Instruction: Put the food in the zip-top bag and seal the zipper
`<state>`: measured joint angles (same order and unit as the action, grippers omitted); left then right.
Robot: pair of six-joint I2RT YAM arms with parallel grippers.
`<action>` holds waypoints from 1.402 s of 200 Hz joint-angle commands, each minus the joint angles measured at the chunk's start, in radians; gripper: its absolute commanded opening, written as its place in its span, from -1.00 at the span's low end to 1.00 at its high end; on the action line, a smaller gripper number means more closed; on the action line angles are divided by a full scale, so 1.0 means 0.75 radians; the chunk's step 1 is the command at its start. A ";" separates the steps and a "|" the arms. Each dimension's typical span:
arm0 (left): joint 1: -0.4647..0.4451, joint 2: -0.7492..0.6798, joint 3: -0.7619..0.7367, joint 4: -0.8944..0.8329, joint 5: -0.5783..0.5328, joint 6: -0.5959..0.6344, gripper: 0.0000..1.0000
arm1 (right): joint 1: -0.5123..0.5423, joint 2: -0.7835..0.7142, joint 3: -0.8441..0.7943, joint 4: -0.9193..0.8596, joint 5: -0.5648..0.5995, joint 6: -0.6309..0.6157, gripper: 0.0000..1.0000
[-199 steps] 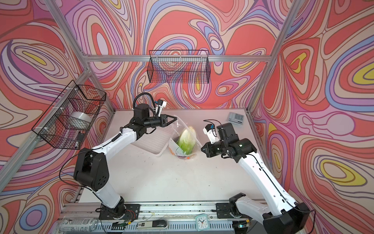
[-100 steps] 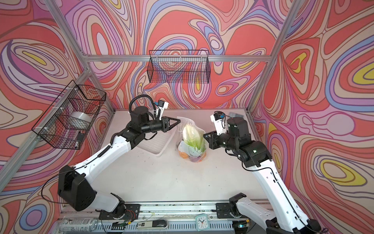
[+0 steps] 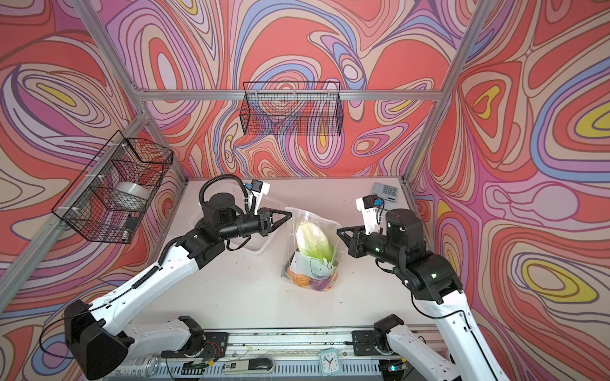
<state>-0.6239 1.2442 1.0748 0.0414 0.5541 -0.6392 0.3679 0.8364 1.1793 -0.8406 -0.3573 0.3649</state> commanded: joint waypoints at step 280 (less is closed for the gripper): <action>0.314 -0.306 -0.221 -0.365 -0.784 0.308 1.00 | -0.399 1.263 0.171 0.961 0.200 -0.013 -0.03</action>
<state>-0.4068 1.0134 0.9089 -0.2245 -0.0151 -0.4377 0.0723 1.8797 1.2915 -0.1299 -0.2081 0.3614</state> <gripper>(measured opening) 0.998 0.413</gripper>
